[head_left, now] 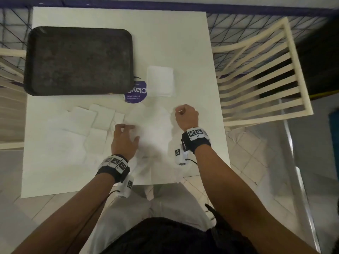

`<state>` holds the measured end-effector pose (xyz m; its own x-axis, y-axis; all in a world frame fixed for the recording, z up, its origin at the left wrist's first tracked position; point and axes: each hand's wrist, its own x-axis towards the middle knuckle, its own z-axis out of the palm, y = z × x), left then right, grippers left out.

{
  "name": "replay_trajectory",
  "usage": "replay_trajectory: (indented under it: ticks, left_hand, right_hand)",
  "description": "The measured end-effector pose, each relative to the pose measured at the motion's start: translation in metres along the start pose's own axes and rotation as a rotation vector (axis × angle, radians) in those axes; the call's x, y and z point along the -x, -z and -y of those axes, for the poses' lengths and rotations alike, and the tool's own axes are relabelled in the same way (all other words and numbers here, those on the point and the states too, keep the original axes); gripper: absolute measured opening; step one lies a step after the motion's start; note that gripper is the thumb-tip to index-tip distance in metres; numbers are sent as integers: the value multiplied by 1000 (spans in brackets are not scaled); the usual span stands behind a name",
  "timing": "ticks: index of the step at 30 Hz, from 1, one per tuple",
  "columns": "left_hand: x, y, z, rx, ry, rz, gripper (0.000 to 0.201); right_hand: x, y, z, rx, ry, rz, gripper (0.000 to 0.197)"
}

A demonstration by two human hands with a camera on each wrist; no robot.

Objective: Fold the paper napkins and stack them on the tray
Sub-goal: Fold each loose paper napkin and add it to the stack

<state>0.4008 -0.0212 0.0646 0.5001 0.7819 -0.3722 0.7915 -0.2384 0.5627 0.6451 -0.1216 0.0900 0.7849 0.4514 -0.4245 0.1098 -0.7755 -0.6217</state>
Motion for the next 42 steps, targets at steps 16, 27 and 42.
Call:
replay_trajectory:
  ticks: [16,27,42]
  left_hand:
    - [11,6,3,41,-150,104,21]
    - [17,8,-17,168,-174,151,24]
    - [18,25,-33,290,-188,90,34]
  right_hand:
    - [56,-15,-43,185,-150,-45,14]
    - [71,-3,-23,-104,11,-84,22]
    - [77,-7,14,-277,131,145,30]
